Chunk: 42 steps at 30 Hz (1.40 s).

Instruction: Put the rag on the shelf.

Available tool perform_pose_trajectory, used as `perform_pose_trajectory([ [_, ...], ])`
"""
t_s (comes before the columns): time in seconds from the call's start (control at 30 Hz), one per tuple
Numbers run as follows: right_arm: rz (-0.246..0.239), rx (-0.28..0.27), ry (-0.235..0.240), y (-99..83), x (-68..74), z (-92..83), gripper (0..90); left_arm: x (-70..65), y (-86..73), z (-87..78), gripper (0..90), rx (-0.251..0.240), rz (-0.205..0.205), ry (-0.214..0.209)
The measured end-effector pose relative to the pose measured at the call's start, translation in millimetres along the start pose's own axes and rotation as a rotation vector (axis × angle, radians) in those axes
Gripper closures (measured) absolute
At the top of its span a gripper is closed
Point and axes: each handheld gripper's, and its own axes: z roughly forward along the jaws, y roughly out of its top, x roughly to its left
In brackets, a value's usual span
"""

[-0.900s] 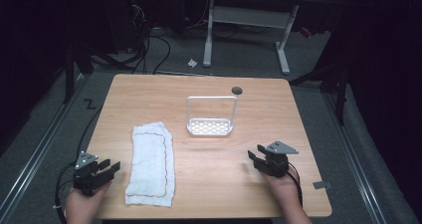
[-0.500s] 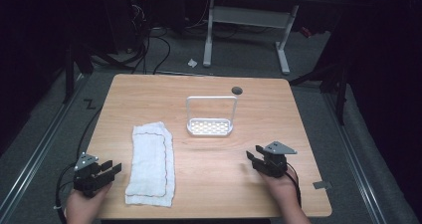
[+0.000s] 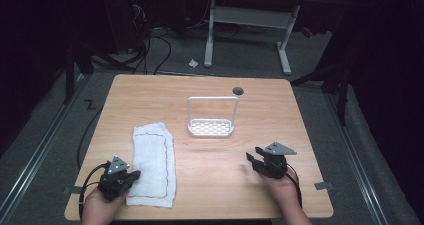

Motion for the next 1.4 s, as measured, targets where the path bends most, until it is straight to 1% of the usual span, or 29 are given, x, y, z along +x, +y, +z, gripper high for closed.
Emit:
perform_pose_trajectory([
  [0.13,-0.006,0.01,0.003,0.0,1.1,2.0,53.4,-4.5,-0.6,1.2,90.0,-0.002,0.004,-0.028],
  [0.17,-0.005,0.009,0.003,0.0,1.6,2.1,53.4,-8.2,0.1,2.3,90.0,-0.003,0.014,-0.038],
  [0.2,-0.005,0.009,0.003,0.0,1.6,2.1,53.4,-8.2,0.1,2.3,90.0,-0.003,0.014,-0.038],
  [0.23,-0.005,0.008,0.002,0.2,2.3,1.9,53.4,-13.2,1.6,3.9,90.0,0.003,0.023,-0.05],
  [0.27,-0.005,0.008,0.002,0.2,2.3,1.9,53.4,-13.2,1.6,3.9,90.0,0.003,0.023,-0.05],
  [0.3,-0.004,0.005,0.003,0.4,2.8,1.6,53.5,-19.6,3.8,6.9,90.0,0.005,0.034,-0.076],
  [0.33,-0.005,0.004,0.004,0.6,3.2,1.6,53.5,-19.6,3.8,6.9,90.0,0.005,0.034,-0.076],
  [0.47,-0.015,0.002,0.01,1.3,5.3,1.8,53.7,-38.7,9.1,13.3,90.0,0.015,0.085,-0.109],
  [0.5,-0.01,-0.005,0.021,2.2,8.8,2.0,53.8,-42.6,9.9,14.4,90.0,0.017,0.098,-0.116],
  [0.53,-0.017,-0.009,0.031,2.9,10.8,2.2,54.1,-49.3,10.2,15.7,90.0,0.019,0.107,-0.135],
  [0.6,-0.015,-0.013,0.042,3.6,13.9,2.6,55.2,-52.6,9.7,16.2,90.0,0.015,0.105,-0.145],
  [0.63,-0.015,-0.019,0.087,6.1,22.2,3.9,58.9,-55.3,9.4,16.3,90.0,0.018,0.112,-0.153],
  [0.67,-0.015,-0.019,0.087,6.1,22.2,3.9,58.9,-58.1,9.2,16.6,90.0,0.015,0.118,-0.156],
  [0.7,-0.019,-0.023,0.109,7.7,27.4,4.7,62.2,-60.4,8.9,16.9,90.0,0.015,0.121,-0.163],
  [0.73,-0.026,-0.035,0.171,12.2,39.6,8.0,68.6,-65.1,9.1,18.4,90.0,0.016,0.119,-0.191],
  [0.77,-0.038,-0.033,0.189,14.6,48.0,10.4,71.5,-67.8,9.5,19.4,90.0,0.012,0.125,-0.194],
  [0.87,-0.083,0.002,0.256,23.2,72.8,22.1,81.0,-73.0,10.4,21.3,90.0,0.011,0.14,-0.207],
  [0.9,-0.105,0.015,0.27,25.8,80.6,26.5,84.7,-74.2,10.5,21.5,90.0,0.011,0.143,-0.209],
  [0.93,-0.105,0.015,0.27,25.8,80.6,26.5,84.7,-74.2,10.5,21.5,90.0,0.011,0.143,-0.209],
  [1.0,-0.138,0.046,0.301,30.2,94.8,36.3,90.0,-74.0,10.1,21.8,90.0,0.007,0.145,-0.213],
  [1.03,-0.153,0.064,0.313,32.5,102.2,41.7,90.0,-73.5,9.9,21.8,90.0,0.006,0.145,-0.216],
  [1.07,-0.195,0.092,0.336,37.5,116.6,54.2,90.0,-73.1,9.8,21.9,90.0,0.005,0.144,-0.219],
  [1.1,-0.195,0.092,0.336,37.5,116.6,54.2,90.0,-73.1,9.8,21.9,90.0,0.005,0.144,-0.219],
  [1.13,-0.227,0.111,0.356,41.7,130.4,65.7,90.0,-73.3,9.7,21.9,90.0,0.004,0.146,-0.217],
  [1.17,-0.227,0.111,0.356,41.7,130.4,65.7,90.0,-73.5,9.7,21.8,90.0,0.004,0.148,-0.215],
  [1.2,-0.241,0.122,0.367,43.5,136.4,70.1,90.0,-73.5,9.5,21.8,90.0,0.003,0.147,-0.216],
  [1.23,-0.266,0.14,0.371,44.4,146.4,75.5,90.0,-73.4,9.3,21.8,90.0,0.001,0.145,-0.216],
  [1.3,-0.289,0.159,0.357,41.9,150.2,77.9,90.0,-73.3,8.9,21.7,90.0,-0.001,0.146,-0.216],
  [1.4,-0.281,0.154,0.361,37.2,147.6,72.8,90.0,-73.7,8.7,22.1,90.0,-0.004,0.135,-0.216],
])
